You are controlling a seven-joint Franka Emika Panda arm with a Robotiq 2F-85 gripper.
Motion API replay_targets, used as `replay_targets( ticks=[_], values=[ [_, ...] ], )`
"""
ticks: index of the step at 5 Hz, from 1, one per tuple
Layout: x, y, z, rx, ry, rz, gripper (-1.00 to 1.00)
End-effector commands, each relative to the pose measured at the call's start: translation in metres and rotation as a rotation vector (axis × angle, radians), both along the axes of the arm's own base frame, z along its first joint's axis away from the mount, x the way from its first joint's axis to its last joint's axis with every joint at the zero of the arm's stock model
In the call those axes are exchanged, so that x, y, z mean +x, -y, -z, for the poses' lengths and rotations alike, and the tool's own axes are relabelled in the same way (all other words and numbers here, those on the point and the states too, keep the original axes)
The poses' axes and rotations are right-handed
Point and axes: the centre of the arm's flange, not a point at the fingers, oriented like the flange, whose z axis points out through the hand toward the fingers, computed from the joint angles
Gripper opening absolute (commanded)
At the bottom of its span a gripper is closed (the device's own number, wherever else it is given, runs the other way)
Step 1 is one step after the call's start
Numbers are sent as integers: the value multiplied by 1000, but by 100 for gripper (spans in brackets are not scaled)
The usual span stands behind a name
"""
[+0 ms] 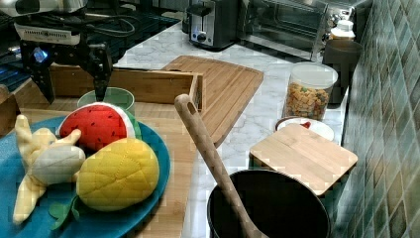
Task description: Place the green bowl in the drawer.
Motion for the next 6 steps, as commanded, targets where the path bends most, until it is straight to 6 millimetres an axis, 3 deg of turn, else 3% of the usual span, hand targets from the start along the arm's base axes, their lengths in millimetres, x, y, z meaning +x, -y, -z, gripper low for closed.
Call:
replay_targets(
  ticks=[1, 6],
  values=[
    [5, 0, -16, -23, 21, 20, 100],
    [5, 0, -16, -23, 21, 20, 100]
  ],
)
